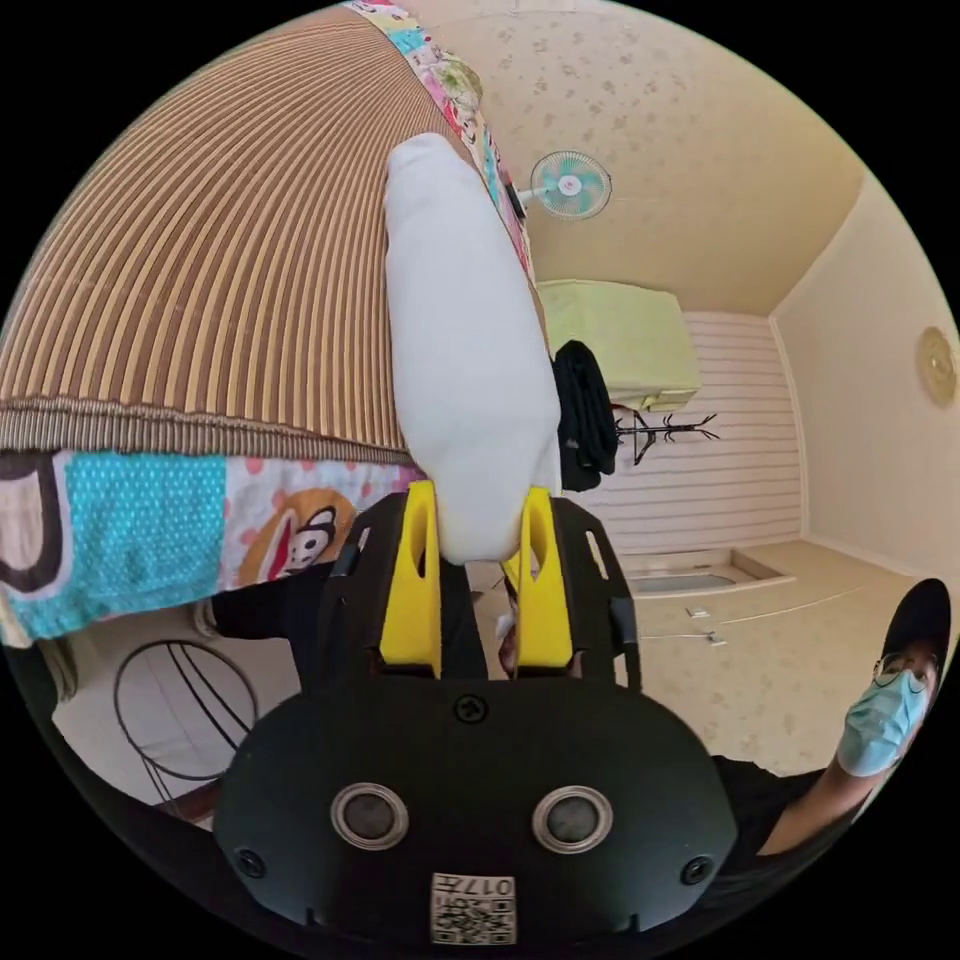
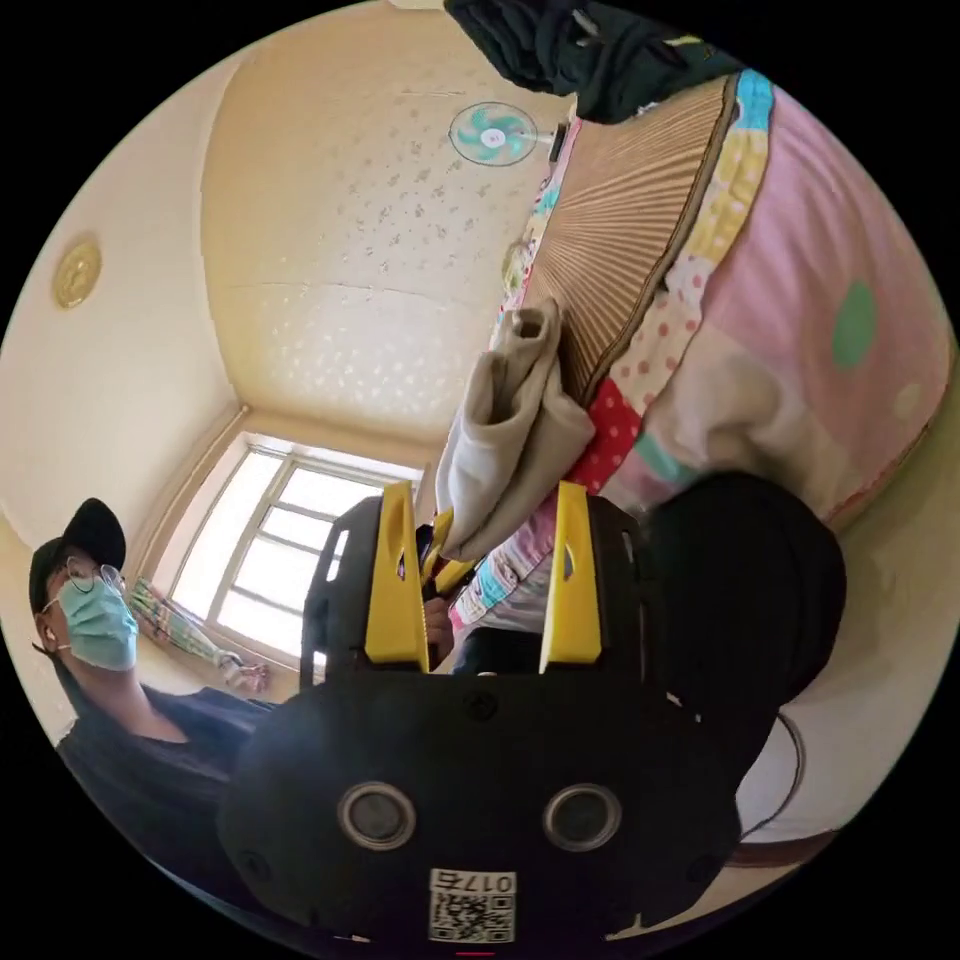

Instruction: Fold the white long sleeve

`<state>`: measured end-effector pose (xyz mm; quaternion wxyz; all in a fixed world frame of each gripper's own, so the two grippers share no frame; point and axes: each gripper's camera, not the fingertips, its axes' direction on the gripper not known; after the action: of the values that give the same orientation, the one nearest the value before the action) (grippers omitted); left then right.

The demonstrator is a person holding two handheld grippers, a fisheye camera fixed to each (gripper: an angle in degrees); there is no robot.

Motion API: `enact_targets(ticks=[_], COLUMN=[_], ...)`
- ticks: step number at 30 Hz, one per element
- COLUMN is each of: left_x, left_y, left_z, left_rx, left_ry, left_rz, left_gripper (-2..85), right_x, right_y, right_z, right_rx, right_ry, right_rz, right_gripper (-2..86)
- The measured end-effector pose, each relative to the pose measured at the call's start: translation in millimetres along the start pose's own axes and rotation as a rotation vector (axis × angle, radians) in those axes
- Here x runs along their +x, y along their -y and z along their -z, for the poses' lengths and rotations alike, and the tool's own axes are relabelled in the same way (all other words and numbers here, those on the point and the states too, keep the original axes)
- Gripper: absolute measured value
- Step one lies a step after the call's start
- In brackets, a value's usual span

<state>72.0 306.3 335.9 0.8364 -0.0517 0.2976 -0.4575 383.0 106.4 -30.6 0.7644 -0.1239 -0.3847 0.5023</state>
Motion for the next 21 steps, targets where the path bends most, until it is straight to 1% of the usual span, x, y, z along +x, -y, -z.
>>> enact_targets(ticks=[1, 2, 4, 6, 8, 9, 11, 13, 14, 15, 16, 17, 18, 19, 20, 21], left_x=[4, 12, 28, 49, 69, 72, 77, 72, 66, 64, 59, 56, 54, 49, 44, 40], left_y=[-4, -11, -27, -49, -83, -90, -111, -123, -133, -140, -155, -171, -180, -198, -217, -226], left_z=[-6, -9, -11, -9, 4, 9, 44, 81, 115, 133, 169, 202, 217, 247, 272, 284], left_rx=[-0.037, -0.069, -0.100, -0.136, -0.142, -0.133, -0.044, 0.020, 0.105, 0.156, 0.263, 0.364, 0.411, 0.502, 0.585, 0.622], left_ry=[-0.001, -0.025, -0.053, -0.019, 0.059, 0.083, 0.214, 0.287, 0.323, 0.344, 0.400, 0.470, 0.506, 0.563, 0.605, 0.622], left_rz=[-0.012, -0.032, -0.072, -0.154, -0.268, -0.296, -0.448, -0.527, -0.537, -0.538, -0.531, -0.514, -0.504, -0.479, -0.455, -0.440], left_gripper=[8.7, 8.0, 7.7, 7.7, 7.9, 8.0, 8.8, 11.2, 13.1, 13.1, 13.3, 12.7, 12.4, 12.4, 12.5, 12.5], right_x=[1, 1, 0, 0, -3, -13, -40, -87, -100, -127, -154, -167, -191, -213, -223, -242], right_y=[3, 4, 5, 10, 13, 12, 10, 7, 7, 6, 5, 5, 4, 0, -3, -12], right_z=[-8, -11, -18, -22, -28, -35, -53, -91, -103, -132, -165, -182, -218, -257, -277, -319], right_rx=[-0.058, -0.076, -0.077, -0.071, -0.101, -0.129, -0.197, -0.275, -0.298, -0.333, -0.359, -0.367, -0.377, -0.373, -0.369, -0.354], right_ry=[0.051, 0.082, 0.233, 0.320, 0.346, 0.319, 0.294, 0.316, 0.328, 0.358, 0.406, 0.440, 0.518, 0.604, 0.647, 0.718], right_rz=[-0.029, -0.040, -0.086, -0.130, -0.155, -0.103, 0.042, 0.212, 0.251, 0.321, 0.368, 0.381, 0.389, 0.383, 0.377, 0.355], right_gripper=[22.5, 22.8, 23.4, 22.5, 21.5, 21.0, 20.2, 19.3, 19.1, 18.7, 18.3, 18.1, 17.7, 17.3, 17.1, 16.7])
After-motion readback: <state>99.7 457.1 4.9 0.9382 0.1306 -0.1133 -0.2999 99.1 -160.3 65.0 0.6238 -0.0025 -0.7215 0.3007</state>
